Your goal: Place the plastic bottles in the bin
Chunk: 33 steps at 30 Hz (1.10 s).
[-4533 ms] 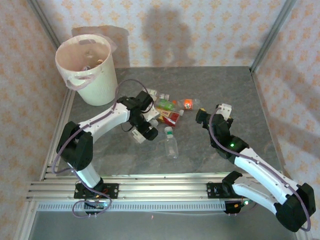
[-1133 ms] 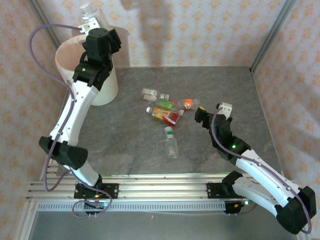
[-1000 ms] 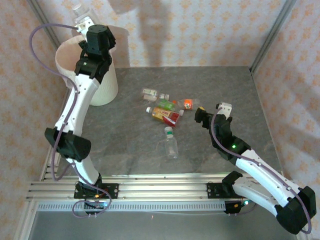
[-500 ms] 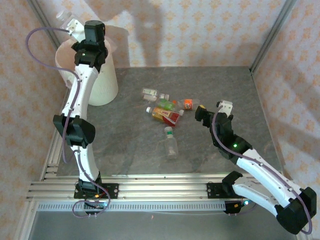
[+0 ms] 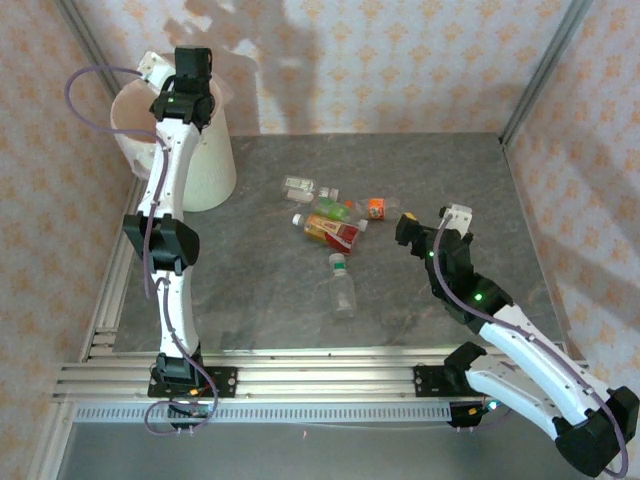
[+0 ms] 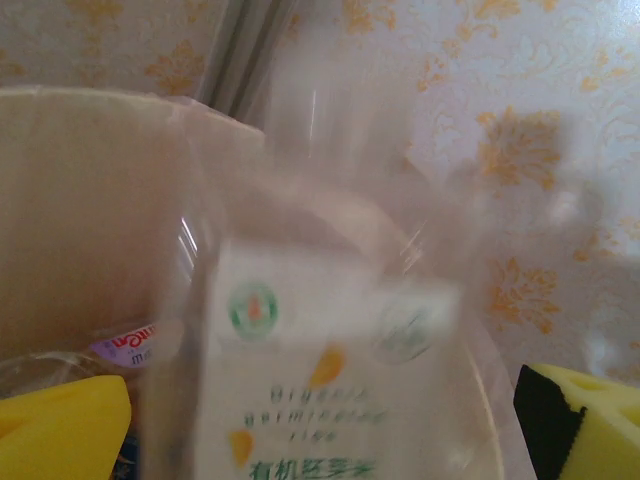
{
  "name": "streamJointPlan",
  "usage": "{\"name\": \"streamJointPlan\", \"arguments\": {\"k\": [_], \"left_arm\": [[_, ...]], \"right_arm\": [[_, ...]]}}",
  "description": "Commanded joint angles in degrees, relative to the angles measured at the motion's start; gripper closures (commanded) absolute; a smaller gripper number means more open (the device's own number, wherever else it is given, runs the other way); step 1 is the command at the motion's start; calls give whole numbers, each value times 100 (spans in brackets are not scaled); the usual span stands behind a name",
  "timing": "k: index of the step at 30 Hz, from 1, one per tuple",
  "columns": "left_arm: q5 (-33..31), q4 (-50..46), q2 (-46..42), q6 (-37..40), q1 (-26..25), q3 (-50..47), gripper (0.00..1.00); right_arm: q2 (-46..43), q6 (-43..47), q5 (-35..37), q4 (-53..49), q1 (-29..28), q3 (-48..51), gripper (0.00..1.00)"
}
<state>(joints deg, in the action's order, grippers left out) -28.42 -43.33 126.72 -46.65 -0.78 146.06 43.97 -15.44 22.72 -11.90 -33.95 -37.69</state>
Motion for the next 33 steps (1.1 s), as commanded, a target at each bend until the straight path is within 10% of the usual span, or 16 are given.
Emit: {"name": "streamJointPlan", "arguments": {"k": [1, 9, 18, 33], "left_arm": [[232, -306, -158, -262, 85, 330, 0], [375, -116, -543, -166, 81, 42, 0], [2013, 464, -1167, -85, -6, -411, 0], [2983, 1711, -3909, 848, -1671, -4472, 0]], "right_arm": [[-63, -38, 178, -131, 13, -42, 1], [-46, -53, 163, -42, 20, 15, 1], [2, -234, -416, 210, 20, 140, 1], [498, -781, -2306, -253, -392, 425, 1]]}}
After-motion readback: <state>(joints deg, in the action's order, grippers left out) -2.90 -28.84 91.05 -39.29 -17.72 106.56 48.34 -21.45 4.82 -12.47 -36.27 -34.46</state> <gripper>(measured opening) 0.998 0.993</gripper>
